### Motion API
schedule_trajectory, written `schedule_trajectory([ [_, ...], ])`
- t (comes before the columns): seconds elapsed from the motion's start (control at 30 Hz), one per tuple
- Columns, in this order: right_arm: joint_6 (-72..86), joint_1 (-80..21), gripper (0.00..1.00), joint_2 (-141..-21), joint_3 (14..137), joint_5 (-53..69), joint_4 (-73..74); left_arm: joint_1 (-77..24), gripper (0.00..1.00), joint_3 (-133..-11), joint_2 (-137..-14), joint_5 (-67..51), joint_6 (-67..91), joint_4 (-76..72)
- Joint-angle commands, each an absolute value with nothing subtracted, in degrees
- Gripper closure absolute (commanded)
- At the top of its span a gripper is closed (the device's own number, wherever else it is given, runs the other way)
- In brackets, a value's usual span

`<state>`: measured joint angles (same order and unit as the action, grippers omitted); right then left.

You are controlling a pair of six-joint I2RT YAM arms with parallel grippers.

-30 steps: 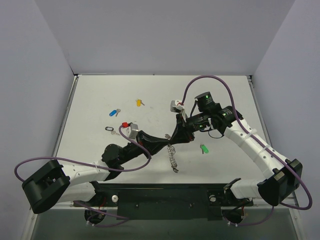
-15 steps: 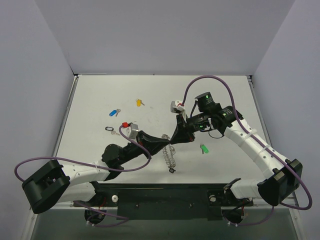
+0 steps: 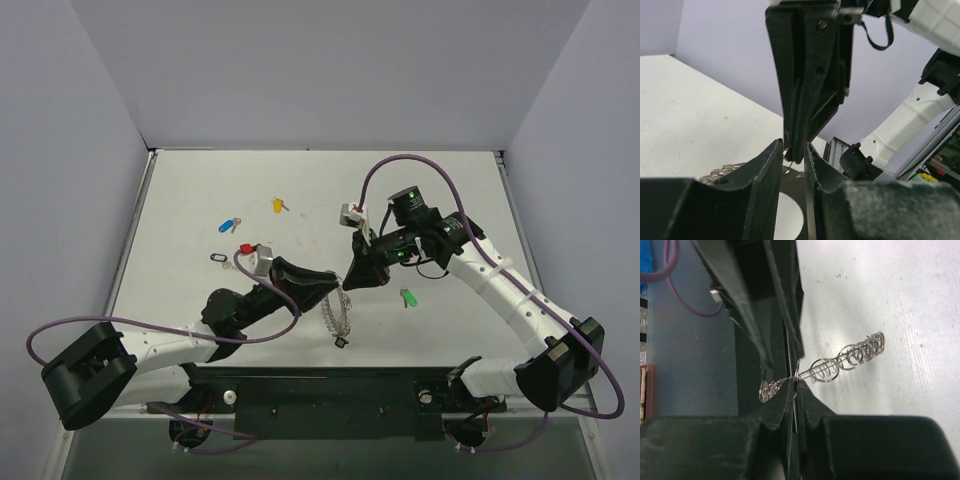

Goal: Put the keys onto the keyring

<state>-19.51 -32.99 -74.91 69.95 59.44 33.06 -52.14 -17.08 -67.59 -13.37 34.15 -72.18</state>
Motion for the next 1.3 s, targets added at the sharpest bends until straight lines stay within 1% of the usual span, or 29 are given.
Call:
schedule_trajectory([
  [0.0,-18.8,-33.22,1.0,-76.11,72.42,55.73,37.51,-52.21,0.63,-16.09,-62.42,-11.25,33.75,-83.43],
  [0.1,-20.91,-33.57,1.0,-78.04,74.88,52.4,41.65,-52.12,0.58,-14.68,-57.76,-9.94,31.56,-77.36],
  [0.17,-23.11,-34.19,1.0,-79.62,78.12,49.94,48.04,-52.12,0.56,-13.89,-51.36,-9.41,29.36,-70.78],
  [0.23,-25.83,-35.85,1.0,-81.38,81.28,46.69,53.23,-52.21,0.55,-14.06,-46.35,-8.88,26.11,-56.42],
  [0.3,-28.2,-37.26,1.0,-83.31,84.09,43.44,57.98,-52.56,0.55,-15.9,-42.65,-8.88,22.08,-46.38],
  [0.37,-31.36,-38.58,1.0,-85.15,87.08,40.62,63.07,-53.08,0.55,-17.39,-40.27,-8.96,18.47,-38.54],
  [0.5,-34.09,-41.04,1.0,-88.77,92.36,36.74,69.85,-54.75,0.53,-20.56,-40.77,-9.58,12.49,-31.31],
  [0.6,-34.45,-42.27,1.0,-90.43,93.95,34.11,71.19,-56.07,0.49,-23.37,-43.76,-10.19,8.36,-29.01],
  [0.63,-34.45,-42.97,1.0,-90.79,94.48,33.58,71.71,-56.68,0.43,-24.86,-45.68,-10.11,7.74,-28.31],
  [0.8,-34.45,-44.3,1.0,-92.11,95.27,32.17,72.33,-58.53,0.43,-28.39,-52.2,-9.85,6.15,-30.14],
  [1.03,-34.19,-44.39,1.0,-92.64,95.62,32.61,72.33,-60.64,0.51,-28.3,-57.92,-8.53,5.8,-37.61],
  [1.27,-34.54,-44.38,1.0,-92.55,95.71,34.1,72.6,-61.52,0.54,-28.74,-61.52,-8.96,5.8,-41.04],
])
